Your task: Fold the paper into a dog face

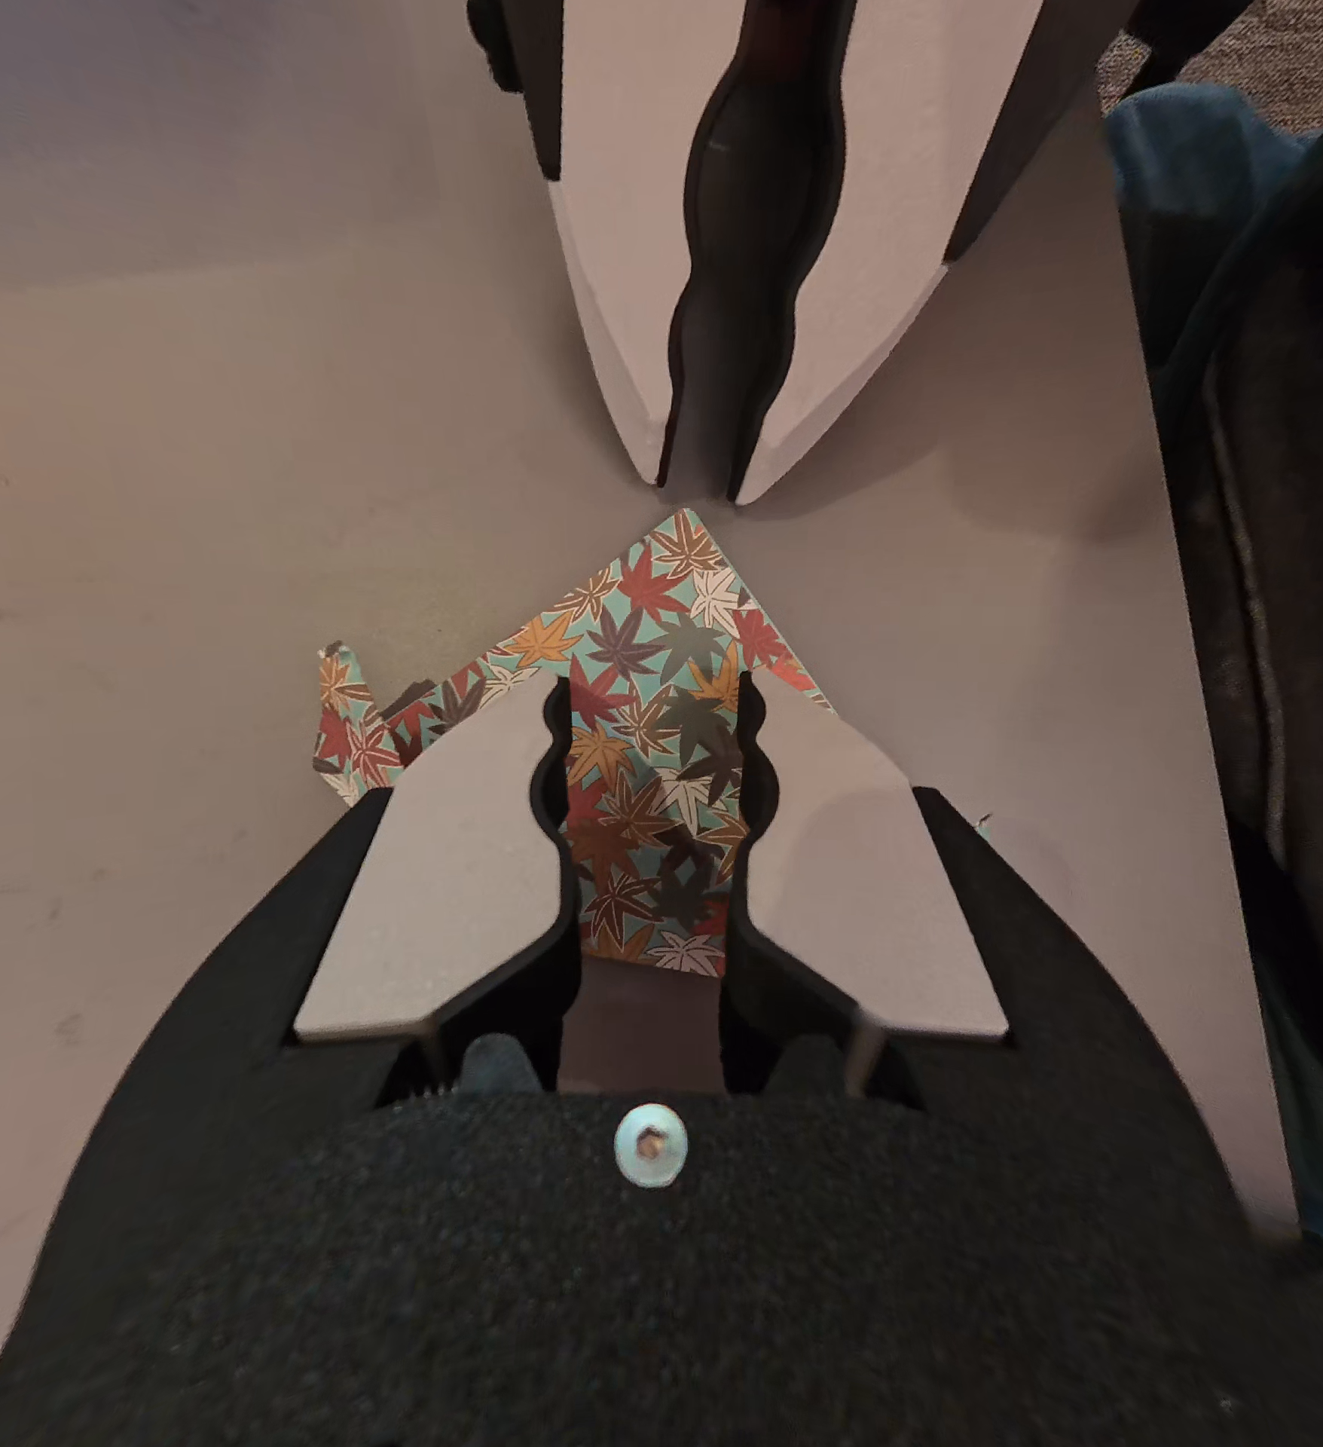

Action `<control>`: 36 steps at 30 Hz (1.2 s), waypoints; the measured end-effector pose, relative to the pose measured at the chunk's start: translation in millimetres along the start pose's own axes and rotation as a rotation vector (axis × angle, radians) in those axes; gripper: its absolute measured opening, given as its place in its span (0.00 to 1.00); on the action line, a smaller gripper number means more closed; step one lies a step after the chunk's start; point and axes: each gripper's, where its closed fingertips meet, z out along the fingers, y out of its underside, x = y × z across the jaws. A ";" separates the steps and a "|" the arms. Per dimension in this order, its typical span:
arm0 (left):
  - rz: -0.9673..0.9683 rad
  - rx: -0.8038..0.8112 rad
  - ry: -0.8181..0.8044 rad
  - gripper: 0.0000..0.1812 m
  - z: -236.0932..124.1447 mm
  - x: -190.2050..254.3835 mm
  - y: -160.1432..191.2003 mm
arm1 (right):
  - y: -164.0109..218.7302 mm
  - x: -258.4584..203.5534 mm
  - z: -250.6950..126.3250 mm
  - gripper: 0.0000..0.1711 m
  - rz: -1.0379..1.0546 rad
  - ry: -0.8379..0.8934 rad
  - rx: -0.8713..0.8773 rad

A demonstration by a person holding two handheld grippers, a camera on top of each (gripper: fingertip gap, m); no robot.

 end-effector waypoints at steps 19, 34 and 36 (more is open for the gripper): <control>0.005 0.036 0.008 0.20 -0.6 -0.8 0.5 | -3.6 -0.5 3.1 0.10 -0.613 -0.172 -0.112; 0.007 0.046 0.009 0.20 -0.6 -1.4 0.3 | -3.6 -3.1 7.8 0.01 -0.764 -0.236 -0.200; 0.005 0.048 0.010 0.20 -0.7 -1.4 0.3 | -3.2 -3.6 7.8 0.01 -0.788 -0.256 -0.229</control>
